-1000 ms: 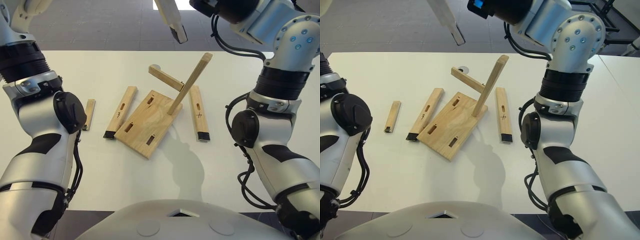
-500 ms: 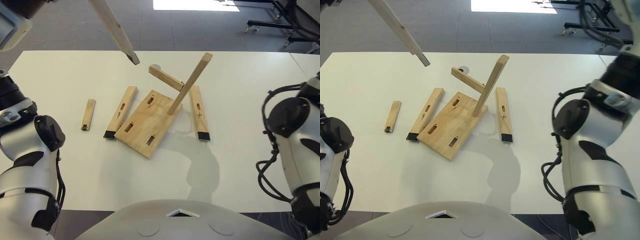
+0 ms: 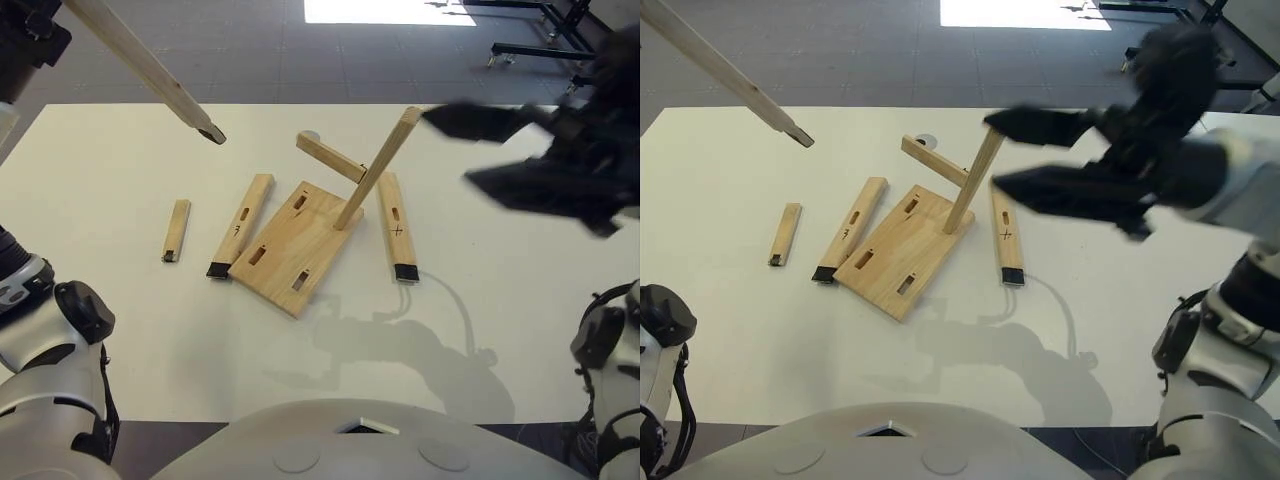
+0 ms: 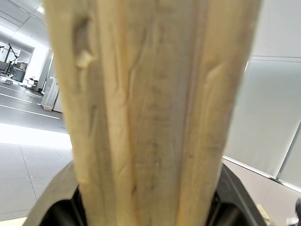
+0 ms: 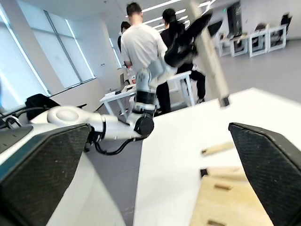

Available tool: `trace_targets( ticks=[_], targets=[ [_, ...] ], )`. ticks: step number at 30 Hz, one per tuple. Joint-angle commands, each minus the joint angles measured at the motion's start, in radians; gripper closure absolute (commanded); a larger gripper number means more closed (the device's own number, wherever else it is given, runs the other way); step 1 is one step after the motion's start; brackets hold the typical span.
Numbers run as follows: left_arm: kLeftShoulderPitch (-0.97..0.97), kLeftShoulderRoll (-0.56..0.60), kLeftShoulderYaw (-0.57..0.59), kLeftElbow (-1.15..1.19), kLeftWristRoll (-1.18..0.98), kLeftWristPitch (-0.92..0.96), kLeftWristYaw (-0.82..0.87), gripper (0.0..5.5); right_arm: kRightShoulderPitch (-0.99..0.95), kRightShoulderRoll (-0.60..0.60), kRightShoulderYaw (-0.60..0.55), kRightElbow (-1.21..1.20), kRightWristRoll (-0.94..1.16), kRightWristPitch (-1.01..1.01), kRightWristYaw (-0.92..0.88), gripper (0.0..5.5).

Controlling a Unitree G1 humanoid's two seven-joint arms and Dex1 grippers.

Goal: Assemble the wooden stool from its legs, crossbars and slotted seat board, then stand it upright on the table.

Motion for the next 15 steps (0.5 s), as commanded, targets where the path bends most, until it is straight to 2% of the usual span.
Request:
trace_targets(
  ticks=[1,4,7,12,15],
  targets=[
    [0.010,0.008,-0.004,-0.010,-0.013,0.000,0.024,3.48,0.090,0.140,0.203,-0.088,-0.212,-0.123,-0.167,0.10],
    [0.012,-0.001,-0.022,-0.009,-0.010,-0.004,0.023,3.48,0.120,0.256,0.365,-0.083,-0.414,-0.222,-0.280,0.10],
    [0.013,-0.009,-0.031,-0.005,-0.010,-0.009,0.027,3.48,0.150,0.323,0.502,-0.095,-0.558,-0.290,-0.308,0.10],
    [0.005,-0.027,-0.049,0.007,-0.008,-0.016,0.027,3.48,0.167,0.326,0.785,-0.119,-0.823,-0.406,-0.249,0.10],
    [0.005,-0.039,-0.061,0.002,-0.005,-0.022,0.029,3.48,0.143,0.351,0.879,-0.046,-0.962,-0.454,-0.249,0.10]
  ],
)
